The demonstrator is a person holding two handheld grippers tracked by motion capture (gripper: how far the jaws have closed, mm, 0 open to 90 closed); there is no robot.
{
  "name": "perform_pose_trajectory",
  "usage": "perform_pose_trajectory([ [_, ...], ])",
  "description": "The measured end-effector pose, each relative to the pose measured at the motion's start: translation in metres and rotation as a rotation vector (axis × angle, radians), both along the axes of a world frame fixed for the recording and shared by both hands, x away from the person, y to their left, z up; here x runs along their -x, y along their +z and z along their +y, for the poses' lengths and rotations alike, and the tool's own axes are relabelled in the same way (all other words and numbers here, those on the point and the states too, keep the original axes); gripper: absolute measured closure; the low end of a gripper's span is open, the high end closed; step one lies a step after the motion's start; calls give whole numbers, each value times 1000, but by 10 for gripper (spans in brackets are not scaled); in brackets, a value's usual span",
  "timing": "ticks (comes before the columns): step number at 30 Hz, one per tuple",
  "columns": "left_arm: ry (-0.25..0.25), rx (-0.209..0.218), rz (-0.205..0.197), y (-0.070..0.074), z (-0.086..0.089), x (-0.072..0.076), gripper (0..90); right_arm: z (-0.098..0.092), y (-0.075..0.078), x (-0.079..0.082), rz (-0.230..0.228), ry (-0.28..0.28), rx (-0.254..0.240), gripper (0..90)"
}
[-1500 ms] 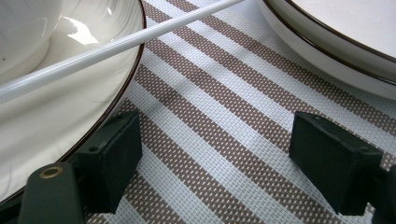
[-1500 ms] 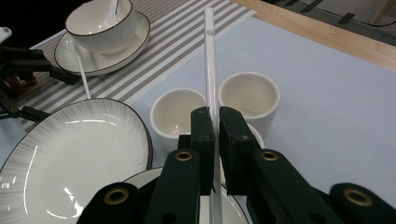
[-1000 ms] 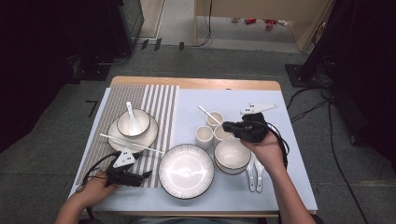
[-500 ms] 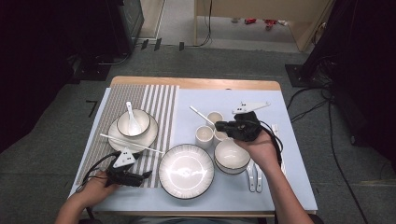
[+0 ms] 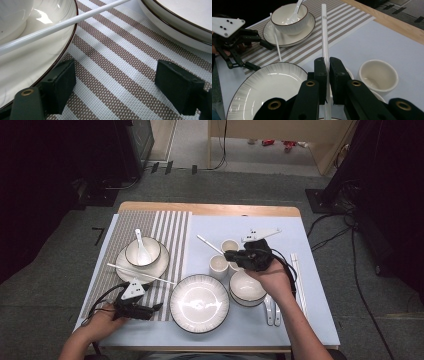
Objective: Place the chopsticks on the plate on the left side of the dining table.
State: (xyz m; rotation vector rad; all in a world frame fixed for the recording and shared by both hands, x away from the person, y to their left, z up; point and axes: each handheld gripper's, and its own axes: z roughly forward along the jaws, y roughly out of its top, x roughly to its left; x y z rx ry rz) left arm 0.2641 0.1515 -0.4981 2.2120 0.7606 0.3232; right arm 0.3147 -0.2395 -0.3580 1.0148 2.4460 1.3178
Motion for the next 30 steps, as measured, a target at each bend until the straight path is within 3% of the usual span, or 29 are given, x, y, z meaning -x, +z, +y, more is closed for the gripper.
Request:
perform_pose_trajectory([
  [30, 0, -1, -1, 0, 0, 0, 175, 25, 5, -4, -3, 42, 5, 852],
])
